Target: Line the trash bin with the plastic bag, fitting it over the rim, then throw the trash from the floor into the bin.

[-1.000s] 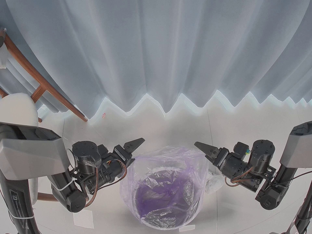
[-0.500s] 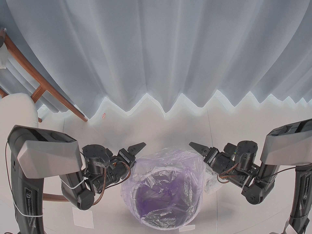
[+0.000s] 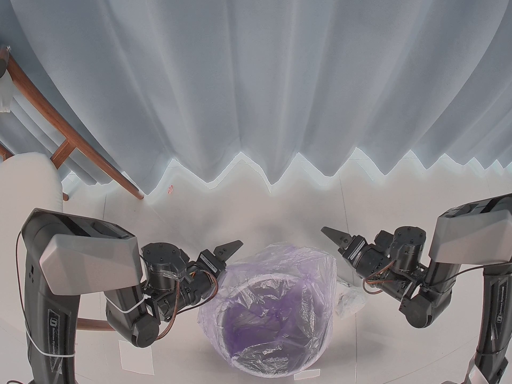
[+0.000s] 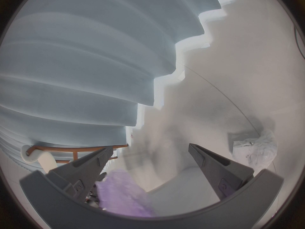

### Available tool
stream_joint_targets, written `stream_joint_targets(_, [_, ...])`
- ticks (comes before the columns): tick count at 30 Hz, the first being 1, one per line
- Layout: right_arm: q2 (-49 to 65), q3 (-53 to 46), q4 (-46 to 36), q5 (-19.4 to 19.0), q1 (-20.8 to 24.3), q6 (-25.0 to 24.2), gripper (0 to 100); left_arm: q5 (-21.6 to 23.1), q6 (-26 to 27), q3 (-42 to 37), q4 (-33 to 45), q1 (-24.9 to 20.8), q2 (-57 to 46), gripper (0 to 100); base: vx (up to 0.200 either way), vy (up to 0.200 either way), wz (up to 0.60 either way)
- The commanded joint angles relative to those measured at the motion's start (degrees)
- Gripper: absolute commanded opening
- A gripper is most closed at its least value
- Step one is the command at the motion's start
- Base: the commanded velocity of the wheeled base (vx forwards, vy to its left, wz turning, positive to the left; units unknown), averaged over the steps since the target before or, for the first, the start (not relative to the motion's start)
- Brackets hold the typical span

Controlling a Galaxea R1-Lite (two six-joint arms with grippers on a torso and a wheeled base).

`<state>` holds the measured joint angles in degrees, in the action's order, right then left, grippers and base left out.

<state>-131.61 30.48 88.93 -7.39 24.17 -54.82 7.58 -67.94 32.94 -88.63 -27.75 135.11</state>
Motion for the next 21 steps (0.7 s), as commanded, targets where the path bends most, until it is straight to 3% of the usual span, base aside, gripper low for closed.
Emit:
stream_joint_targets(1, [18.4,-8.2,1.0,-2.8,2.3,0.4,100,0.1,-0.1,-2.8,0.0,0.1,-5.7,100,0.0,0.0,0.0])
stream_joint_targets(4, [20.5,-11.7,0.9,-4.8,2.6,6.8,100,0.0,-0.1,-3.1,-0.1,0.0,-6.0,100,0.0,0.0,0.0])
stream_joint_targets(6, [16.9,-13.2,1.1,-4.8,1.9,18.8,100,-0.1,-0.1,-3.1,0.0,-0.2,-6.1,100,0.0,0.0,0.0])
stream_joint_targets(7, [16.9,-13.2,1.1,-4.8,1.9,18.8,100,-0.1,-0.1,-3.1,0.0,-0.2,-6.1,100,0.0,0.0,0.0])
stream_joint_targets(8, [12.5,-13.3,1.1,-5.0,0.3,29.7,100,-0.2,0.0,-3.2,0.0,-0.5,-6.2,100,0.0,0.0,0.0])
stream_joint_targets(9, [11.0,-13.4,1.1,-5.4,-0.5,34.8,100,-0.2,0.0,-3.2,0.0,-0.7,-6.3,100,0.0,0.0,0.0])
stream_joint_targets(10, [10.5,-13.3,1.1,-5.6,-0.7,36.8,100,-0.2,0.0,-3.3,0.0,-0.7,-6.4,100,0.0,0.0,0.0])
stream_joint_targets(12, [8.4,-12.8,1.1,-10.5,-1.2,45.0,100,-0.1,0.0,-3.9,0.0,-0.7,-7.6,100,0.0,0.0,0.0])
stream_joint_targets(14, [7.3,-11.8,1.1,-13.3,-1.0,46.7,100,0.0,0.0,-4.4,0.0,-0.5,-8.0,100,0.0,0.0,0.0])
stream_joint_targets(19, [3.6,-9.4,1.1,-15.1,-0.8,49.6,100,0.0,0.0,-4.3,0.0,-0.6,-8.0,100,0.0,0.0,0.0])
stream_joint_targets(21, [1.2,-9.1,1.1,-18.2,-1.1,52.2,100,0.0,0.0,-4.4,0.0,-1.0,-7.9,100,0.0,0.0,0.0])
